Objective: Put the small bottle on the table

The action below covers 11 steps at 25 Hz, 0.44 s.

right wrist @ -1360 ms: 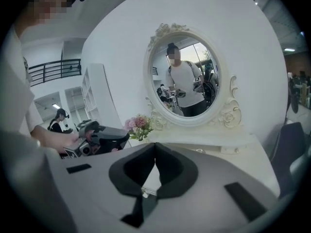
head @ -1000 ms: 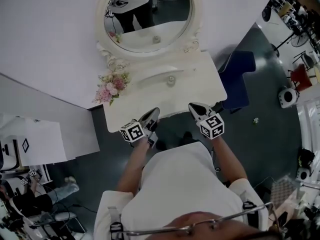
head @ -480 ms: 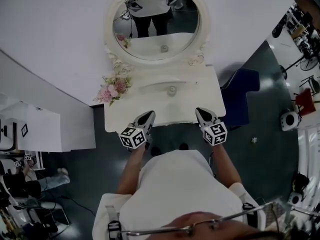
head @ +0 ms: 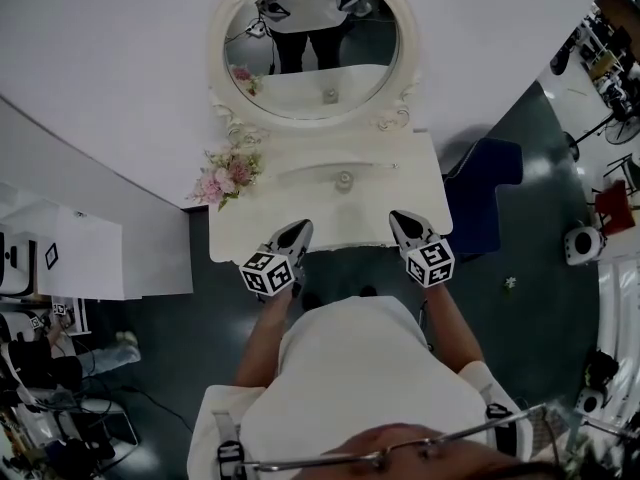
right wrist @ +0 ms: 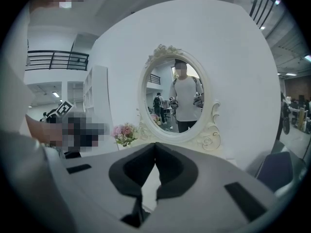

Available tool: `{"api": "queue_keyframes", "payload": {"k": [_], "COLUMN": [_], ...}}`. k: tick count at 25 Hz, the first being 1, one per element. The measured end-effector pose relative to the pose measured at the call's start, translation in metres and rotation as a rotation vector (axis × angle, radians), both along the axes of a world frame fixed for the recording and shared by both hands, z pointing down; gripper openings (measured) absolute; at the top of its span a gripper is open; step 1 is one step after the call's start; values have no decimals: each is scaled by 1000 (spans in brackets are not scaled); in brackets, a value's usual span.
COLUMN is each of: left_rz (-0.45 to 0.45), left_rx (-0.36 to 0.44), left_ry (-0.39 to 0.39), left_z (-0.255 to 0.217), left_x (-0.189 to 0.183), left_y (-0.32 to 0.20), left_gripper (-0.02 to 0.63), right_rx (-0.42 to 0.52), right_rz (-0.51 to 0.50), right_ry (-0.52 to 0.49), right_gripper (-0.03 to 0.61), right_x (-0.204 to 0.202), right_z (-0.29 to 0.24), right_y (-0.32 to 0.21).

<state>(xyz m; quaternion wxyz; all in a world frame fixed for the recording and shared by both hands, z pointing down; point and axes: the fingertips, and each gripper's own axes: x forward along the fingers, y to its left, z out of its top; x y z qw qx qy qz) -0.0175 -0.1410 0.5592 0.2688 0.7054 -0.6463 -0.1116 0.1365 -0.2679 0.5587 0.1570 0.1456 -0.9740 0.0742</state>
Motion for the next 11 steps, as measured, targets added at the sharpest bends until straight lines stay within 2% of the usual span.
{"api": "queue_keyframes", "payload": {"k": [11], "left_rz": [-1], "left_rx": [4], "left_ry": [-8], "left_z": [-2], "left_x": [-4], "left_y": [2], "left_gripper": [3], "right_rx": [3], "right_rz": [-3], "right_ry": [9], "right_gripper": [5], "right_x": [-2], "right_z": [0], "right_y": [2]}}
